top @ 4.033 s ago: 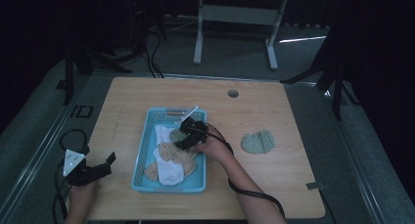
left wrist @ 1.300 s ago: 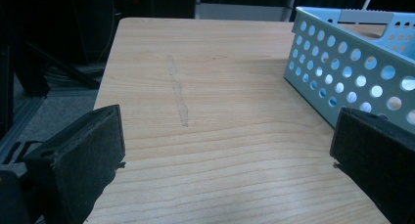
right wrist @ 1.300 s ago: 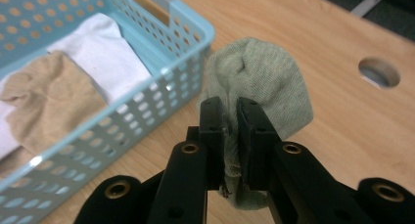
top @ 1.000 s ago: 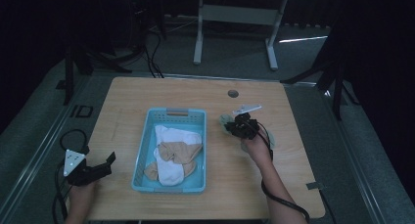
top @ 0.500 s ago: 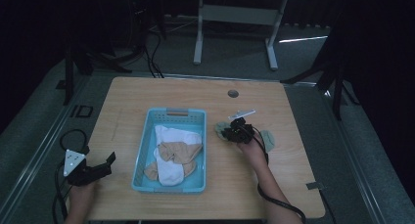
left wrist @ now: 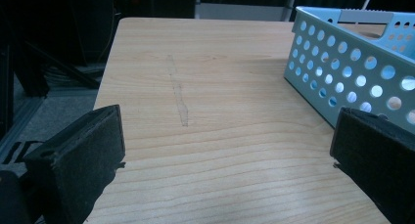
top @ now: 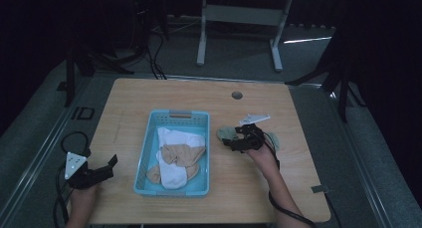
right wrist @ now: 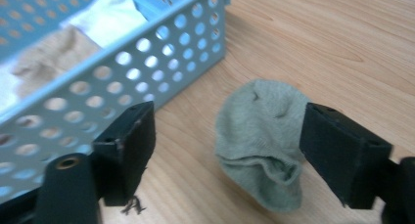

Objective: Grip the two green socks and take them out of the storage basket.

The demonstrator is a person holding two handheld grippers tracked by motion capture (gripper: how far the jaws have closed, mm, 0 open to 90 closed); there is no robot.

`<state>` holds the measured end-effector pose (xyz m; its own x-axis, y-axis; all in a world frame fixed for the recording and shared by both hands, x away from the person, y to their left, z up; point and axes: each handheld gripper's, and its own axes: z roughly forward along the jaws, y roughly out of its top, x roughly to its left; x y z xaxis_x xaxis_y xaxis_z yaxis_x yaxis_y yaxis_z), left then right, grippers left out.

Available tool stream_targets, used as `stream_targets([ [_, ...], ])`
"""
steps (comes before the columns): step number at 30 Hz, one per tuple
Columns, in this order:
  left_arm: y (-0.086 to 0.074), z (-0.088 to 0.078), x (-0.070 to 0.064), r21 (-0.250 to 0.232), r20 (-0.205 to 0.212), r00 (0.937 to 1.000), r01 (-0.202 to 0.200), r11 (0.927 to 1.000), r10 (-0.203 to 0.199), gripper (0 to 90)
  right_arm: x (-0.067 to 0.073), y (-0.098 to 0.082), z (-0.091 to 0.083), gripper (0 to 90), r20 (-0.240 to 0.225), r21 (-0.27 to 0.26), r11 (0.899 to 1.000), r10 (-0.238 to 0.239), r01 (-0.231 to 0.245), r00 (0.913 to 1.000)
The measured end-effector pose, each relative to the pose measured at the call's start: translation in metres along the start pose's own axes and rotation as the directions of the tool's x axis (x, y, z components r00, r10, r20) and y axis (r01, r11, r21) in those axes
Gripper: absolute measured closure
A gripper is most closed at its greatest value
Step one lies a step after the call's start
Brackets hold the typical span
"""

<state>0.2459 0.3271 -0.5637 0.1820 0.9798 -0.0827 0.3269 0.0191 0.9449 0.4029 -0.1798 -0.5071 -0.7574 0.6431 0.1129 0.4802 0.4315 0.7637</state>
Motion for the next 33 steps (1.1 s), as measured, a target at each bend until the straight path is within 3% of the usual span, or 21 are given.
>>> stream_targets([
  [2,0.000,0.000,0.000,0.001,-0.001,1.0000,0.000,1.0000,0.000,0.0,0.002,-0.001,-0.004,13.8,-0.012,-0.003,1.000,-0.030,0.030,0.9995],
  [8,0.000,0.000,0.000,0.000,-0.002,1.0000,0.000,1.0000,0.000,0.0,0.004,-0.006,-0.020,14.1,0.015,-0.043,0.998,-0.055,0.056,0.9984],
  [29,0.000,0.000,0.000,-0.001,-0.001,1.0000,-0.001,1.0000,0.001,0.0,-0.022,-0.045,-0.066,14.3,0.095,-0.089,0.996,0.022,-0.014,0.9952],
  [33,0.000,0.000,0.000,-0.001,-0.003,1.0000,-0.002,1.0000,0.002,0.0,-0.029,-0.062,-0.075,14.2,0.106,-0.086,0.996,0.042,-0.033,0.9934],
])
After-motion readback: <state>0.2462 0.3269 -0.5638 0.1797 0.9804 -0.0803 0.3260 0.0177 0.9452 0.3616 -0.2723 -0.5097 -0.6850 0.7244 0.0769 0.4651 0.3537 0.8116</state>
